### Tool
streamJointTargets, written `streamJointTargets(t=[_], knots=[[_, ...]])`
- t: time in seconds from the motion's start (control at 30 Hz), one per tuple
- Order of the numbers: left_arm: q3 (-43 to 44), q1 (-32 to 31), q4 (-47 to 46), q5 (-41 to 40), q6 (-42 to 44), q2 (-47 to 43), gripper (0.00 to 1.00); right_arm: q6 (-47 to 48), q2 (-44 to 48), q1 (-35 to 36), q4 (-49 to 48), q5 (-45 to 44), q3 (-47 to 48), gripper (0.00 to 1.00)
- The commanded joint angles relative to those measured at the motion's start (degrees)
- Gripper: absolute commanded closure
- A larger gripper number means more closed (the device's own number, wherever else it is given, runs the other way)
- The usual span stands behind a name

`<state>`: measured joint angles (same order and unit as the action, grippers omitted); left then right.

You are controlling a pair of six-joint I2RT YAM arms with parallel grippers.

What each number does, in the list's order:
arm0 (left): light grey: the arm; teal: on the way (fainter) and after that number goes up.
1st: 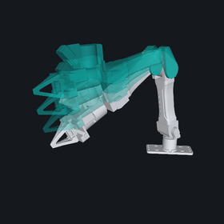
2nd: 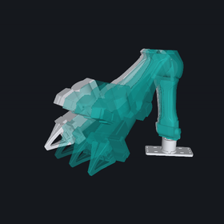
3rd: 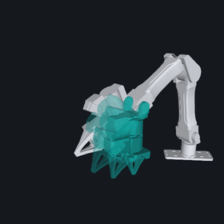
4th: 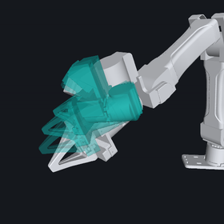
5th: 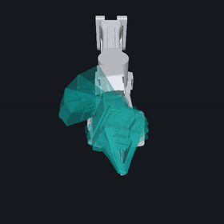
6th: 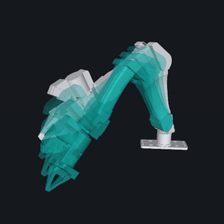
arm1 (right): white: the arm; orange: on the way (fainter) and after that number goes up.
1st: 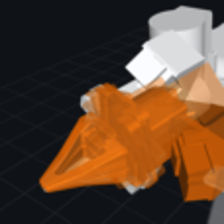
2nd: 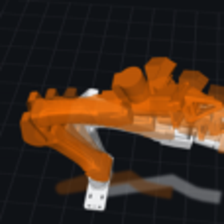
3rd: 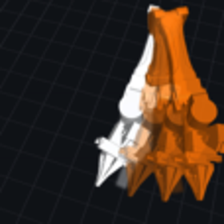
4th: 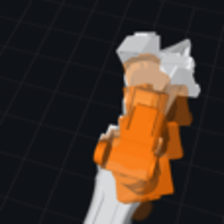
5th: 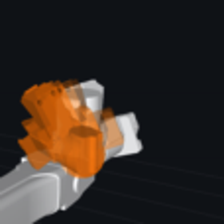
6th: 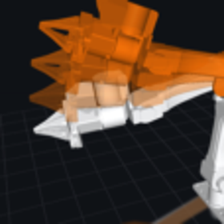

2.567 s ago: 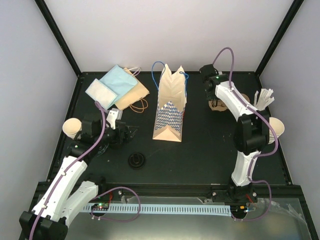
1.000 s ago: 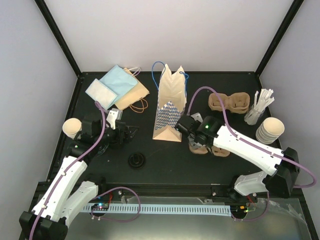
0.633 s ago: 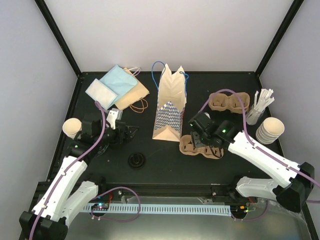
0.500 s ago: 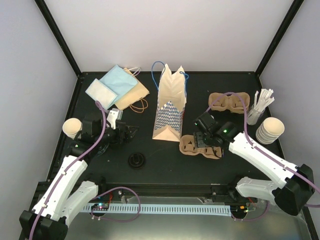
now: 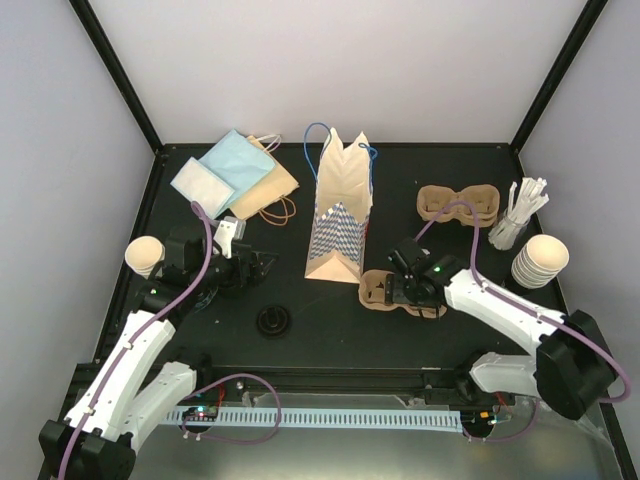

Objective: Pack the takeout coffee

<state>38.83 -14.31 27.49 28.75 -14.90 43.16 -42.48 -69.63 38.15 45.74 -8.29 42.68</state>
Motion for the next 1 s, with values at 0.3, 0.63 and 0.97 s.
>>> streamJointTargets(t=[0.3, 0.63, 0.97], knots=[[0.36, 0.15, -0.68, 0.83, 1.18, -0.45, 0.01, -2.63, -7.34, -0.19, -6.03, -3.82, -0.05, 0.27], [0.37, 0.15, -0.67, 0.75, 1.19, -0.42, 0.01, -2.26, -10.87, -0.24, -8.78, -3.98, -0.76, 0.41], [0.3, 0.15, -0.62, 0.67, 1.22, -0.44, 0.01, -1.28, -7.13, -0.2, -5.97, -5.54, -0.28, 0.6]])
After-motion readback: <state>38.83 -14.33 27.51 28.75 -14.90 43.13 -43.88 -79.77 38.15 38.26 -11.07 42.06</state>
